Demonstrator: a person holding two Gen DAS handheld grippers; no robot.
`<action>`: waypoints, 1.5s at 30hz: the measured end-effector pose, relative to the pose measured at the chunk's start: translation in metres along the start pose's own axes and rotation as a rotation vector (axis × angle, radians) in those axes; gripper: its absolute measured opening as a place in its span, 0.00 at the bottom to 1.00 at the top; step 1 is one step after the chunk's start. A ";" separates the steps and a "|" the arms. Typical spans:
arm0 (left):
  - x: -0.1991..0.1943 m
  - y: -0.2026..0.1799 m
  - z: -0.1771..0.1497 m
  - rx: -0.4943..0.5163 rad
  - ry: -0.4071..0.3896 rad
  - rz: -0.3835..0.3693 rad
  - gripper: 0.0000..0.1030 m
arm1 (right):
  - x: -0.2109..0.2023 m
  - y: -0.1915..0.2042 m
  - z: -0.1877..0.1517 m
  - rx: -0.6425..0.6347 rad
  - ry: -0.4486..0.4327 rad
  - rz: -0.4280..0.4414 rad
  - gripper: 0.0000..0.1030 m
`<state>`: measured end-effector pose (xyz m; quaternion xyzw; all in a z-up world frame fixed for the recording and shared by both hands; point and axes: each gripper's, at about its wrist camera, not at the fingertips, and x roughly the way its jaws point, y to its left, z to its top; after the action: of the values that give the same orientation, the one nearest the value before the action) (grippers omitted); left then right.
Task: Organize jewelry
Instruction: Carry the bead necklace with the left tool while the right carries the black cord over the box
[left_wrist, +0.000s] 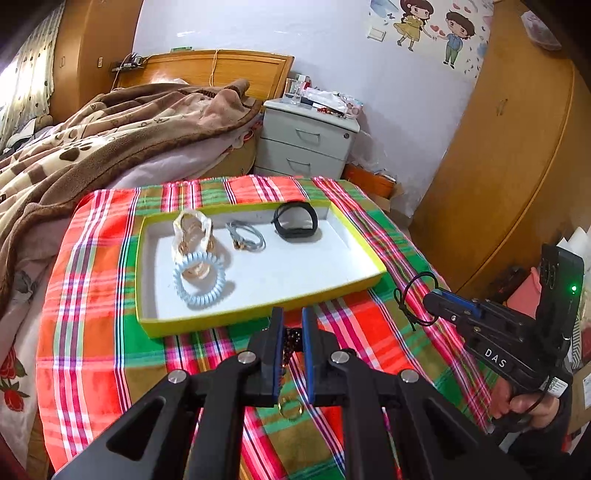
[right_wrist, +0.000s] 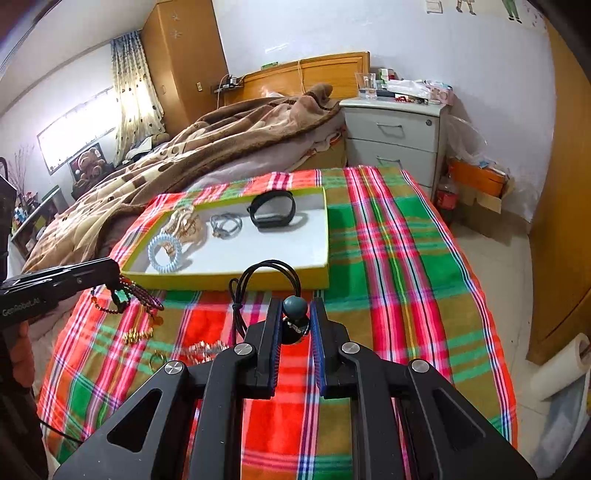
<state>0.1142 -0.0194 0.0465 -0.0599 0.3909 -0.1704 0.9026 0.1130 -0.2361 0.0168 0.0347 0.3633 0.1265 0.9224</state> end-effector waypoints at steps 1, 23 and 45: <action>0.002 0.002 0.005 -0.006 -0.005 -0.001 0.10 | 0.002 0.001 0.005 -0.003 -0.003 0.002 0.15; 0.095 0.027 0.068 -0.021 0.073 0.028 0.10 | 0.122 -0.003 0.064 -0.027 0.177 0.013 0.15; 0.138 0.040 0.057 -0.006 0.158 0.136 0.10 | 0.155 0.001 0.069 -0.125 0.236 -0.062 0.15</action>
<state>0.2539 -0.0318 -0.0184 -0.0225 0.4646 -0.1118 0.8781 0.2688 -0.1928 -0.0349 -0.0492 0.4616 0.1236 0.8770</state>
